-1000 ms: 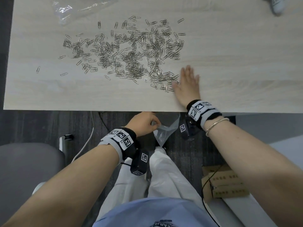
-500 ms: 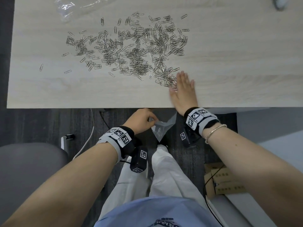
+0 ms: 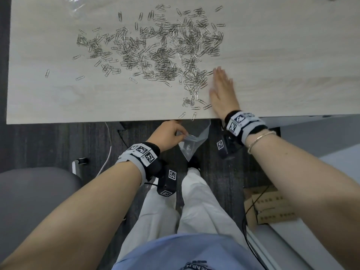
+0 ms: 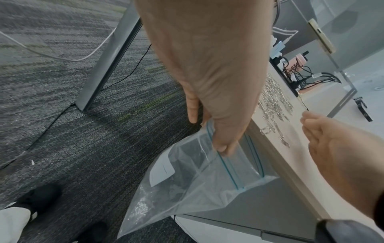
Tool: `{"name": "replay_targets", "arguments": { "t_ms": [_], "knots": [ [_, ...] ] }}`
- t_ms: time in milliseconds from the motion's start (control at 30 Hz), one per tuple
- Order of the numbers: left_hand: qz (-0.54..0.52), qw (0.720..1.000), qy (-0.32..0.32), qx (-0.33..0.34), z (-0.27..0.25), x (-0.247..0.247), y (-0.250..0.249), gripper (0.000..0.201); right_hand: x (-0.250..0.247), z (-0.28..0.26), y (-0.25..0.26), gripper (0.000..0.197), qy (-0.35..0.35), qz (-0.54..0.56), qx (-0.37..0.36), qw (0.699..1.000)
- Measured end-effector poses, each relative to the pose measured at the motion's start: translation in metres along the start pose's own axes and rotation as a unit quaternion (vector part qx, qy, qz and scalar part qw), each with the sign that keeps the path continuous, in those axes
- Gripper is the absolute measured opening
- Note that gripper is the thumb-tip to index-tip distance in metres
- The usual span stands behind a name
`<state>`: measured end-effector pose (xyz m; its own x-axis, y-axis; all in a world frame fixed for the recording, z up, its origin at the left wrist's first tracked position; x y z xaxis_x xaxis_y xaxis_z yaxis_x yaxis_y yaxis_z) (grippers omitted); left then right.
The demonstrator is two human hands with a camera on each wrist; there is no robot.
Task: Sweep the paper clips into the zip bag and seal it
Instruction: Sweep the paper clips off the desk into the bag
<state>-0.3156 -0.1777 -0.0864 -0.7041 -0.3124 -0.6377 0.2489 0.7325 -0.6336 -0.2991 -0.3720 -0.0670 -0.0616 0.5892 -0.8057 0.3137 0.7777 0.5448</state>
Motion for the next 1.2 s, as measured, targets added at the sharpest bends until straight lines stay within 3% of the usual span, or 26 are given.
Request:
{"name": "replay_targets", "arguments": {
  "t_ms": [167,367,500,667,767,1200],
  "knots": [
    [-0.008,1.0,-0.015,-0.015,-0.006,-0.005,0.007,0.015,0.001,0.013,0.002,0.054,0.06,-0.055,-0.025,0.996],
    [-0.018,1.0,-0.019,-0.012,-0.01,-0.006,0.007,0.014,0.025,-0.032,0.016,0.056,0.089,-0.085,-0.071,0.99],
    [-0.015,1.0,-0.025,-0.004,-0.01,-0.007,0.005,0.014,0.038,-0.052,0.026,0.055,0.113,-0.043,-0.088,0.989],
    [-0.017,1.0,-0.024,0.0,-0.009,-0.007,0.006,0.013,0.019,-0.067,0.022,0.057,0.052,0.067,-0.006,0.996],
    [-0.028,0.999,-0.038,-0.005,-0.012,-0.008,0.007,0.014,0.017,-0.079,0.014,0.061,0.05,0.066,0.047,0.995],
    [-0.049,0.998,-0.046,-0.002,-0.016,-0.012,0.011,0.013,0.048,-0.093,0.033,0.061,0.09,0.066,-0.007,0.994]
  ]
}}
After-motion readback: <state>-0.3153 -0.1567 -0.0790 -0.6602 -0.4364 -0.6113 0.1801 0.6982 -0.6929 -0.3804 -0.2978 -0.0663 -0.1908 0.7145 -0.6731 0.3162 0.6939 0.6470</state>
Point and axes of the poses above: each hand's wrist, its own z-axis towards the middle knuckle, its own x-axis out of the palm, y = z × x, the point moved 4 cm from there along z, towards the middle knuckle, and after that the axes turned 3 degrees about -y, right-handed, at the moved point
